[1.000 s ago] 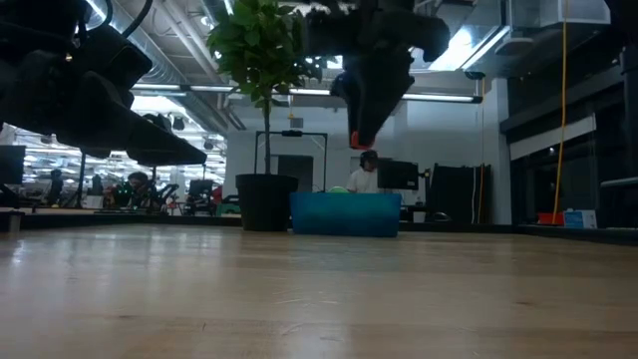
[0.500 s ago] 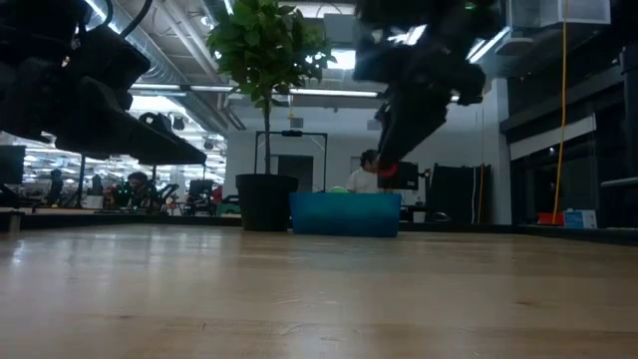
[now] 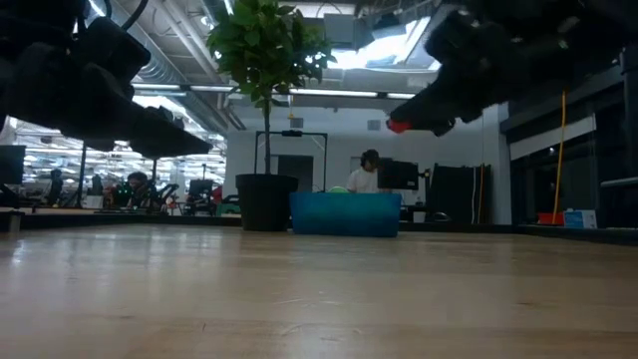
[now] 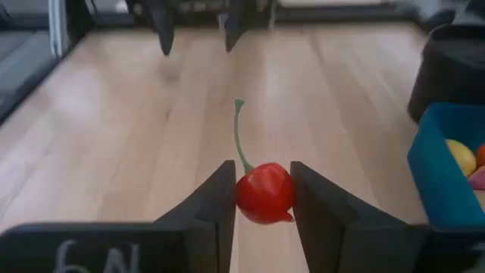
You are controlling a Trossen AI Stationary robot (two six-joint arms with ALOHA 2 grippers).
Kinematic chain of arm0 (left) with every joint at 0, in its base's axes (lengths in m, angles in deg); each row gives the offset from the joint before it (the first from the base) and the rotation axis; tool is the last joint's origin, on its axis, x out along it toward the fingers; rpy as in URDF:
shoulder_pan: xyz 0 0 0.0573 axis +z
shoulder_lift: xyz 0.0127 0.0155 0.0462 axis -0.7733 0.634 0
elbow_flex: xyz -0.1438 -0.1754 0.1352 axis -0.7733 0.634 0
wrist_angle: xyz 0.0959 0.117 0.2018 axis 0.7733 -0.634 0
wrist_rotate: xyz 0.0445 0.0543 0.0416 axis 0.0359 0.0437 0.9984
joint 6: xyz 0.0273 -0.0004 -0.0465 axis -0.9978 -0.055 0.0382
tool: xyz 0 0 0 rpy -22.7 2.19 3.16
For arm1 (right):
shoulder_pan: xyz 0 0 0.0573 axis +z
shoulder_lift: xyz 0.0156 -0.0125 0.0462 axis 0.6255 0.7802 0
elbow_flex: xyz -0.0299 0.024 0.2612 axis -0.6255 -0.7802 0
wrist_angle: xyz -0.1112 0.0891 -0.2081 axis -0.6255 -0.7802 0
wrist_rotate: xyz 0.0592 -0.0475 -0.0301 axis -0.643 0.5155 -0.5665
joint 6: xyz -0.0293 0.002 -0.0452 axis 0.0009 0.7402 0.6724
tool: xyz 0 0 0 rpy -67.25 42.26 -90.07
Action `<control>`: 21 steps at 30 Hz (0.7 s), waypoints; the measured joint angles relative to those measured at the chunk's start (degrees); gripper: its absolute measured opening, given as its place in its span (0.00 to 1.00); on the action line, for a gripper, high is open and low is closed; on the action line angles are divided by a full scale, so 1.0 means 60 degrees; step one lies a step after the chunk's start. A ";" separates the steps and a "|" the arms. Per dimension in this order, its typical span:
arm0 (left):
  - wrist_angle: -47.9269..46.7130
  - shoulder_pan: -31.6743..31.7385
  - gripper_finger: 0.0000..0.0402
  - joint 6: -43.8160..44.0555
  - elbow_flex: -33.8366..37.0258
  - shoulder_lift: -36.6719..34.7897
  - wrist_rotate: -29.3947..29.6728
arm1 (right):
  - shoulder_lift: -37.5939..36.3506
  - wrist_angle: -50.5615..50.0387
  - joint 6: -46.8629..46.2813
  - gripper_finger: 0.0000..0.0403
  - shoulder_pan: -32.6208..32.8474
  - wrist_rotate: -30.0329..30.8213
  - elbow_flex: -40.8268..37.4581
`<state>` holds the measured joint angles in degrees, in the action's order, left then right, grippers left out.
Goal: Pick and placing Produce into tupperware
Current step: Put the red cherry into the blue container
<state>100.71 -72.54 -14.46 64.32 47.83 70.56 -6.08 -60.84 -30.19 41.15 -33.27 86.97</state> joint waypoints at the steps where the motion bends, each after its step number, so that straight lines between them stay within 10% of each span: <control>1: 0.0071 0.0001 0.82 -0.0004 0.0000 0.0000 0.0000 | -0.0083 0.0644 -0.0050 0.27 -0.0017 0.0003 -0.0381; 21: 0.0190 0.0511 0.82 -0.0003 -0.0004 0.0000 0.0005 | -0.0426 0.6673 0.0316 0.28 -0.0764 -0.0026 -0.2299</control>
<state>101.85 -69.48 -14.48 64.30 47.83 70.59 -8.63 -20.80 -28.29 36.57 -33.42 73.18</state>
